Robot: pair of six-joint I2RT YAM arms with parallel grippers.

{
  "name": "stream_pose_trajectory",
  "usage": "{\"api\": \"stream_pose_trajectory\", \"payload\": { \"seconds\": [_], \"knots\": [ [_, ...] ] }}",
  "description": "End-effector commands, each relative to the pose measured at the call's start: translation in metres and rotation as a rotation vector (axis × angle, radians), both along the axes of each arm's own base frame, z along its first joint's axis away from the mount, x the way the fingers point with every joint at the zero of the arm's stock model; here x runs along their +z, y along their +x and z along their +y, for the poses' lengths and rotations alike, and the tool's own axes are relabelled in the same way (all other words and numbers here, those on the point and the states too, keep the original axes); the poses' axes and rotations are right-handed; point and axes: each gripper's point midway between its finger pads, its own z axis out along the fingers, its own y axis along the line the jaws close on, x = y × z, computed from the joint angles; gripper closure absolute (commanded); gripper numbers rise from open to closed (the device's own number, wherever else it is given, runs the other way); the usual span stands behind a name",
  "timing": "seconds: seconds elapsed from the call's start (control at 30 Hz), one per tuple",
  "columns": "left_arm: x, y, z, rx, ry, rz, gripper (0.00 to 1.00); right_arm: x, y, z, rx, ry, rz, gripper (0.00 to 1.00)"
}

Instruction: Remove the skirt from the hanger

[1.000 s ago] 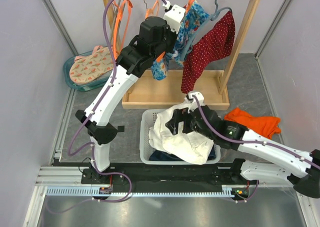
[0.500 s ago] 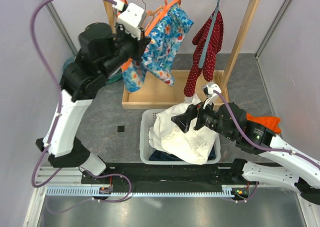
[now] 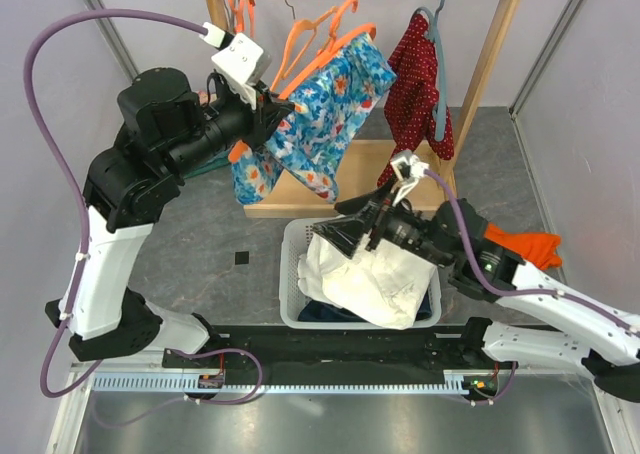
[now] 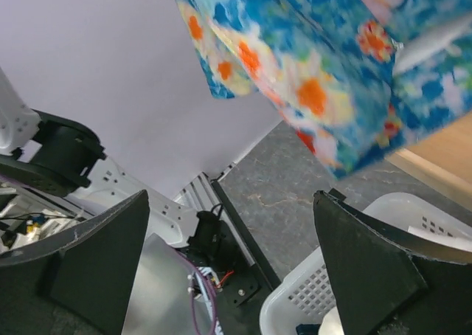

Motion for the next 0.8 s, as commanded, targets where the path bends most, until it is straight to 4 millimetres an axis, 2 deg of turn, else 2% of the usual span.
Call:
{"api": "stream_pose_trajectory", "payload": {
  "seconds": [0.0,0.03,0.1,0.13,0.2,0.23,0.27,0.3,0.37,0.4,0.47,0.53,0.77],
  "knots": [
    [0.018,-0.01,-0.003,-0.041,-0.066,-0.034,0.98,0.042,0.008,0.017,0.004,0.044,-0.118,0.02],
    [0.018,-0.01,-0.003,-0.043,-0.068,-0.033,0.98,0.051,0.01,0.018,-0.002,0.049,-0.134,0.02],
    [0.019,-0.011,-0.003,-0.046,-0.069,-0.034,0.98,0.042,0.017,0.026,-0.012,-0.002,-0.144,0.02],
    [0.021,-0.013,-0.002,-0.049,-0.073,-0.039,0.98,0.046,0.023,0.025,-0.04,-0.012,-0.155,0.02],
    [0.021,-0.015,-0.001,-0.052,-0.075,-0.039,0.98,0.027,0.034,0.029,-0.076,-0.129,-0.174,0.02],
    [0.022,-0.016,-0.001,-0.055,-0.077,-0.041,0.98,0.034,0.037,0.027,-0.112,-0.146,-0.192,0.02],
    [0.02,-0.016,-0.001,-0.058,-0.074,-0.035,0.98,0.028,0.044,0.029,-0.14,-0.197,-0.208,0.02],
    [0.019,-0.016,-0.002,-0.061,-0.072,-0.035,0.98,0.029,0.041,0.029,-0.146,-0.262,-0.247,0.02],
    [0.019,-0.017,-0.001,-0.061,-0.071,-0.034,0.98,0.018,0.051,0.025,-0.218,-0.365,-0.265,0.02],
    [0.019,-0.017,-0.001,-0.061,-0.072,-0.033,0.98,0.024,0.047,0.025,-0.226,-0.395,-0.306,0.02],
    [0.019,-0.017,-0.001,-0.061,-0.073,-0.032,0.98,0.014,0.056,0.021,-0.293,-0.484,-0.315,0.02],
    [0.018,-0.017,-0.001,-0.061,-0.071,-0.032,0.98,0.016,0.059,0.014,-0.356,-0.535,-0.343,0.02],
    [0.018,-0.016,-0.003,-0.066,-0.069,-0.03,0.98,0.012,0.069,-0.007,-0.479,-0.619,-0.389,0.02]
  ]
}}
